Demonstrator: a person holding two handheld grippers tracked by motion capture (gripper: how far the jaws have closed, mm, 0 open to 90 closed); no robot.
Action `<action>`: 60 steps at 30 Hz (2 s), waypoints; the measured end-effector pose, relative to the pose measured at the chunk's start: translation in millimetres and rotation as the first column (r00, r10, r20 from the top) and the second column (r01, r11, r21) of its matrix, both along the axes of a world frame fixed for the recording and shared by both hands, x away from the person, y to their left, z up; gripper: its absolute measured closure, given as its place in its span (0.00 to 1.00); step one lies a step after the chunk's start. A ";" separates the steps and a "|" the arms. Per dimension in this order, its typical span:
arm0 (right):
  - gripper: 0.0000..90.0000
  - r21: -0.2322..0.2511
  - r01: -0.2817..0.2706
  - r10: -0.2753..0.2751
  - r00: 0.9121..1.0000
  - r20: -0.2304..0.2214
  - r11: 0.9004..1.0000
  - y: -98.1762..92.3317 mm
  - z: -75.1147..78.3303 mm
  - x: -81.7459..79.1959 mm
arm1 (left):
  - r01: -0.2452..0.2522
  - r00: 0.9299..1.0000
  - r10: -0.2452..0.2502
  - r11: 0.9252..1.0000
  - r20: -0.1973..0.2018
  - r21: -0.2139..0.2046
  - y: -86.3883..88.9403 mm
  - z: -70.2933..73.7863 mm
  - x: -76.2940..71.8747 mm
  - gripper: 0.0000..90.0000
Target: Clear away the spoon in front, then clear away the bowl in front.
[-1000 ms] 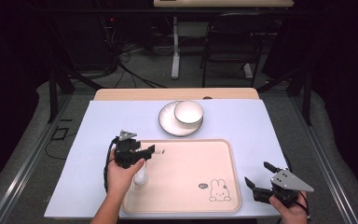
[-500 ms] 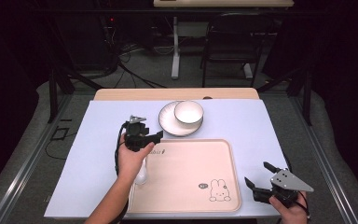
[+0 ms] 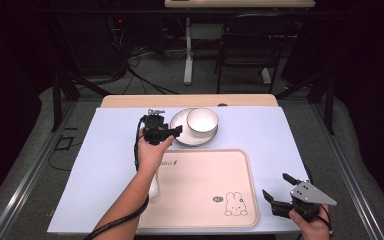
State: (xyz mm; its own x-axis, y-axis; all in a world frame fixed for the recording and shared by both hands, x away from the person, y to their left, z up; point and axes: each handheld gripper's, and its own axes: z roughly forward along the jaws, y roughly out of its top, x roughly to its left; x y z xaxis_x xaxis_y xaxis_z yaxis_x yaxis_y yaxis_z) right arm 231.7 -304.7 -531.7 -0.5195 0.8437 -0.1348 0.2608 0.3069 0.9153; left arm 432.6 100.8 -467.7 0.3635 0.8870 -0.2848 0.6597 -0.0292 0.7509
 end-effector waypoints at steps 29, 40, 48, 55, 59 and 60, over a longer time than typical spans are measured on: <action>0.16 0.012 -0.004 0.003 1.000 0.002 1.000 -0.2 0.6 0.7 | -0.069 0.993 0.069 0.998 -0.095 -0.006 -34.5 -17.3 51.7 0.46; 0.16 0.013 -0.009 0.008 1.000 0.003 1.000 -0.6 0.9 1.2 | -0.074 0.987 0.075 0.997 -0.142 0.013 -52.1 -36.8 66.5 0.51; 0.16 0.016 -0.008 0.008 1.000 0.003 1.000 -1.0 0.9 1.3 | -0.073 0.983 0.078 0.997 -0.168 0.033 -60.2 -46.9 74.5 0.58; 0.16 0.017 -0.007 0.007 1.000 0.002 1.000 -1.3 0.9 1.2 | -0.082 0.979 0.088 0.996 -0.185 0.042 -61.3 -52.5 79.5 0.64; 0.16 0.017 -0.008 0.008 1.000 0.002 1.000 -1.1 0.8 1.2 | -0.083 0.978 0.089 0.996 -0.187 0.043 -62.1 -55.0 80.8 0.68; 0.16 0.017 -0.008 0.008 1.000 0.002 1.000 -1.1 0.8 1.2 | -0.081 0.978 0.088 0.996 -0.190 0.046 -62.0 -55.4 81.1 0.69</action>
